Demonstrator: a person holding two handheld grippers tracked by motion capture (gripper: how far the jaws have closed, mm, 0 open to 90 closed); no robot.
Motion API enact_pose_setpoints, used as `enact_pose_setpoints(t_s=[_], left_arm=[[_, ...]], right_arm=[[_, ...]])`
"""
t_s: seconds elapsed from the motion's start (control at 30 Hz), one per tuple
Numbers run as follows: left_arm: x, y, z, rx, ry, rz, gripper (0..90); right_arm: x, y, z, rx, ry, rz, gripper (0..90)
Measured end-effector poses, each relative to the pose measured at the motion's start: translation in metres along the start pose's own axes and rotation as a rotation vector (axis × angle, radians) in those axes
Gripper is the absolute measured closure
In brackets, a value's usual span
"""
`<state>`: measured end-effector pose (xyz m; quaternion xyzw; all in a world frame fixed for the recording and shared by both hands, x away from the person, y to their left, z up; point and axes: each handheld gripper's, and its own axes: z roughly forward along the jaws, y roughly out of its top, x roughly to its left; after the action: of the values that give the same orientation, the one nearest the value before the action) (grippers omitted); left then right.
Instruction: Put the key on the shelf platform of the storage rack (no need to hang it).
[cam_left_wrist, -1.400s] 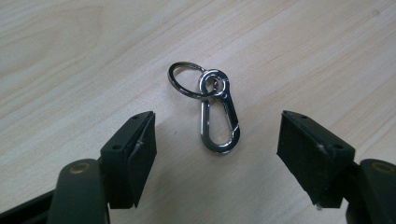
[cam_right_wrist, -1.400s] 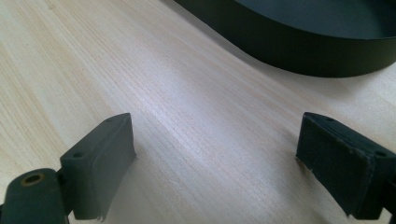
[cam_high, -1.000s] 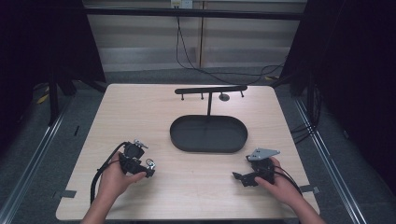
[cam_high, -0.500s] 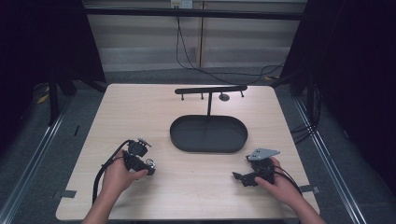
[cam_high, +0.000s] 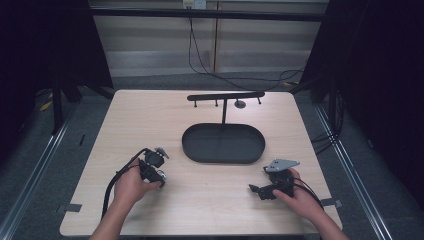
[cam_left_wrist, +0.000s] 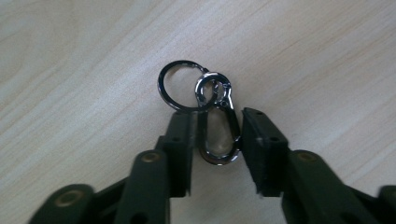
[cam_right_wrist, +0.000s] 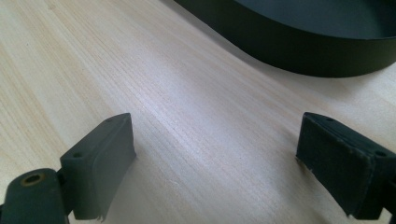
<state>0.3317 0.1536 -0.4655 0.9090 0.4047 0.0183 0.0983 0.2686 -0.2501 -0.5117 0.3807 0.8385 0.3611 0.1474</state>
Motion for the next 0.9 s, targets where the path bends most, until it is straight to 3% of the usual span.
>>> enact_pose_setpoints(t_s=[0.17,0.43,0.9], left_arm=[[0.001,0.002,0.000,0.016,-0.004,-0.003,67.7],[0.003,0.002,-0.002,-0.002,-0.019,-0.015,67.8],[-0.001,0.011,-0.028,-0.042,-0.058,-0.005,67.9]], right_arm=[[0.000,0.000,0.000,0.000,0.000,0.000,10.7],[0.000,0.000,0.000,0.000,0.000,0.000,10.7],[0.000,0.000,0.000,0.000,0.000,0.000,10.7]])
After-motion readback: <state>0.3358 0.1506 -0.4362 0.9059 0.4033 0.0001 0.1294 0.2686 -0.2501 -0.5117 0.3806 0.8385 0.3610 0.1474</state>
